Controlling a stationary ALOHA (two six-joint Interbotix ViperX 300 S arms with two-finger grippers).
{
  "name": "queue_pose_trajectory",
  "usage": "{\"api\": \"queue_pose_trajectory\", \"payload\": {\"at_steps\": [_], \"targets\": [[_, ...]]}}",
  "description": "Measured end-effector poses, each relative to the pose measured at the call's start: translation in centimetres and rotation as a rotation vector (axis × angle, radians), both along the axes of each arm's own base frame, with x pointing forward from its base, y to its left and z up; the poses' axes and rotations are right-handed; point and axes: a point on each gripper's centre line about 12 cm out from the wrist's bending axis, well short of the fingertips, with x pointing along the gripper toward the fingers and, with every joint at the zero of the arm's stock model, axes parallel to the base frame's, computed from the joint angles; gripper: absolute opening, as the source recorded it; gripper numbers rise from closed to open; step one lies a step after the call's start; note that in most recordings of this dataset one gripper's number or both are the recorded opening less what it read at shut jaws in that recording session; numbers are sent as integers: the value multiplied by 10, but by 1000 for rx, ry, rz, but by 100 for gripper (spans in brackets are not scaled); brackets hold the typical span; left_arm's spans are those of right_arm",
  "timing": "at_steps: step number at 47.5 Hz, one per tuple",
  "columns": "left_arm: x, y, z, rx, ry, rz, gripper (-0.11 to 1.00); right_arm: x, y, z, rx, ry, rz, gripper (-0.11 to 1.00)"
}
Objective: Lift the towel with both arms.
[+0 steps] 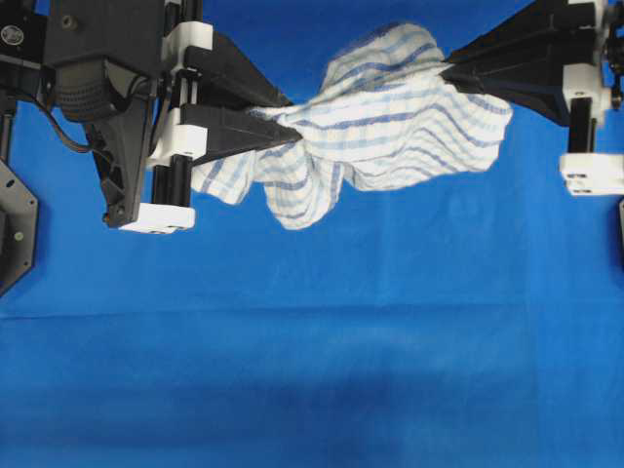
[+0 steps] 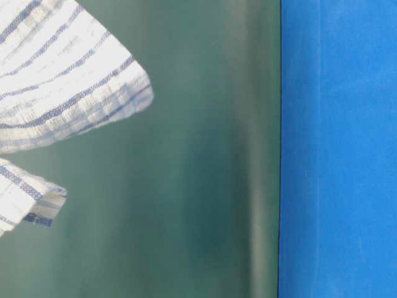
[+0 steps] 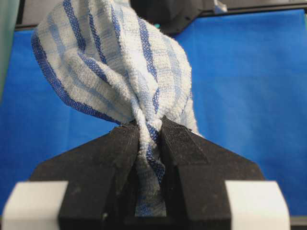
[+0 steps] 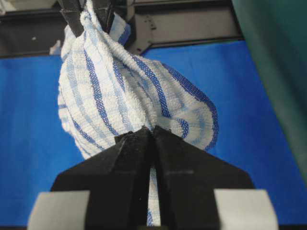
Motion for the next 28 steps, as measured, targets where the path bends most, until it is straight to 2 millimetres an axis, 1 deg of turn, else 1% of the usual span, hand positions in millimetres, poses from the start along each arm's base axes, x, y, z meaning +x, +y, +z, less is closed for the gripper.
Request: {"api": "queue_pose_trajectory", "payload": {"at_steps": [9,15,17,20,21,24,25,28], "targets": [[0,2,-1,3,3,5,8,0,1,-1,-20,6,11,2],[-1,11,-2,4,5,29,8,1,0,-1,-47,17,18,3],[-2,12,-3,6,3,31,11,2,0,-2,-53,20,21,3],[-3,12,-3,6,1,31,25,2,0,-3,-56,23,22,3],[-3,12,-4,4,3,31,32,3,0,-3,-56,23,22,6],[-3,11,-6,4,3,30,52,2,-1,-3,-56,23,20,24],[-3,12,-7,4,3,31,60,2,-1,-2,-56,22,19,32],[-3,11,-9,1,5,31,78,3,-1,-3,-54,25,18,51]]}}
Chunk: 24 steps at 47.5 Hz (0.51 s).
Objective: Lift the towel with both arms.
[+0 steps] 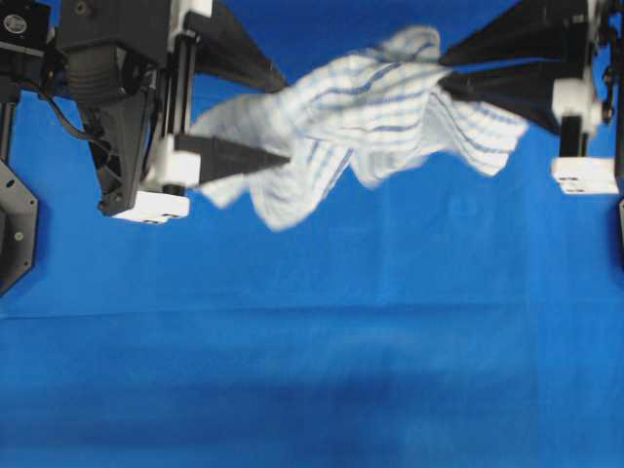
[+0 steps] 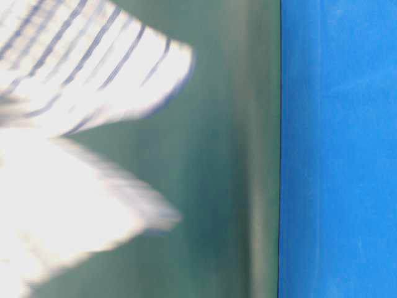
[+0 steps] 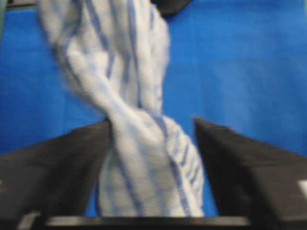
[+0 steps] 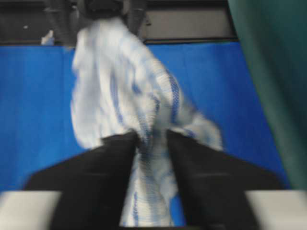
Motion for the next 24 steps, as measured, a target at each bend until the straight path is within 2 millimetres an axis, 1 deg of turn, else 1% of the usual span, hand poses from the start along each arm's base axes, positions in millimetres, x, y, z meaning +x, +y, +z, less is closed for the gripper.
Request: {"api": "queue_pose_trajectory", "payload": {"at_steps": [3,5,9,18,21,24], "targets": [[0,0,-1,-1,2,1,90,1,-1,-1,-2,3,-2,65],[0,0,-1,-1,2,2,93,1,-1,-2,-3,6,-3,68],[-2,0,-1,-1,-2,2,92,1,-1,-1,-4,4,-4,64],[-3,1,-3,-1,2,3,92,1,-2,-1,-7,4,-8,65],[-3,0,-6,-1,8,2,92,1,-2,-2,-6,7,-9,65],[-2,0,-17,-5,26,2,92,2,-2,-8,-4,19,-9,65]]}}
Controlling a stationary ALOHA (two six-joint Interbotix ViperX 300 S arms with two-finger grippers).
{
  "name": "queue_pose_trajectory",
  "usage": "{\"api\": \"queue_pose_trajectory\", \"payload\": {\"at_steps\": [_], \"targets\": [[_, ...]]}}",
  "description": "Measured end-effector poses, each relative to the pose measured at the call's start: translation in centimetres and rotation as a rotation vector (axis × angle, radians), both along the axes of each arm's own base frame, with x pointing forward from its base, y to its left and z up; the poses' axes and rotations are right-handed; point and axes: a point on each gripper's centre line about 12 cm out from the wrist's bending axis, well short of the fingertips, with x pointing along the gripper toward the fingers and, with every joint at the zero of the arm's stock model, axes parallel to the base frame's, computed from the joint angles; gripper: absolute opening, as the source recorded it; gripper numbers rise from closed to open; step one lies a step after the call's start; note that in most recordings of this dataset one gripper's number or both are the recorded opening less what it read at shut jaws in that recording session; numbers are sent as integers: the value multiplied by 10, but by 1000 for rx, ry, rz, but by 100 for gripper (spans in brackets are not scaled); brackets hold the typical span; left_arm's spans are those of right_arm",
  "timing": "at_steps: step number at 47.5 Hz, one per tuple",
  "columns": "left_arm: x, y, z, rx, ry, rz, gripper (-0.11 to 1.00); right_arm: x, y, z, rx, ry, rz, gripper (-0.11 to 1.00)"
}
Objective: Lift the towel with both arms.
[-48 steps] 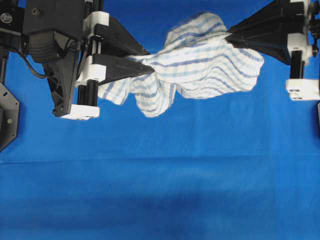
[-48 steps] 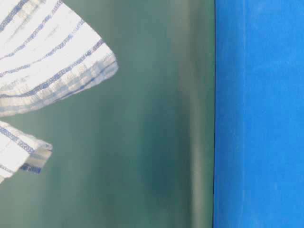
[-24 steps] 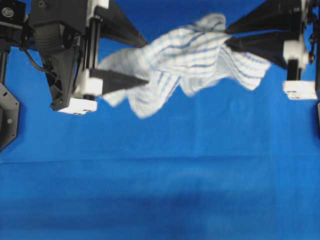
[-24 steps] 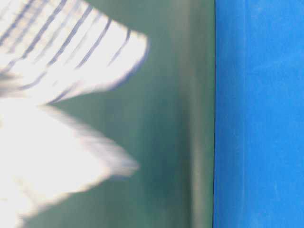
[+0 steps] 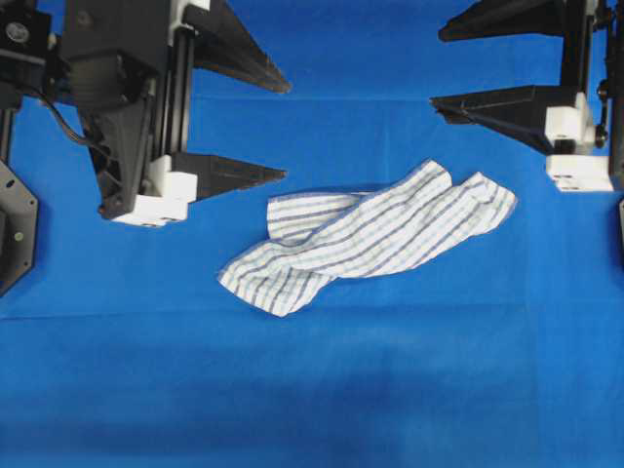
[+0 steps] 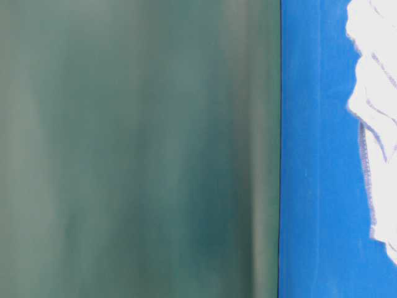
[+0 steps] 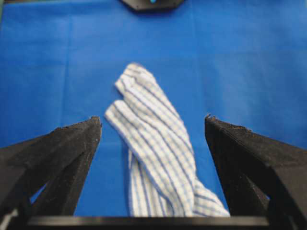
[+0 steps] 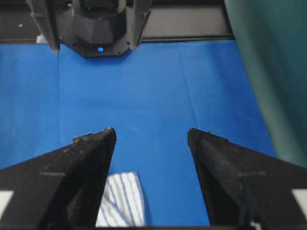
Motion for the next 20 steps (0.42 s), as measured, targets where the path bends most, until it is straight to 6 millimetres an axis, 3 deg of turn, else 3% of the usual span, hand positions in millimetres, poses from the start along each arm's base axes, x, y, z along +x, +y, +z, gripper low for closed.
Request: {"api": "queue_pose_trajectory", "payload": {"at_steps": [20], "targets": [[1,1,-71,-3,-26,7,92,9,3,-74,38,65,14,64]]}}
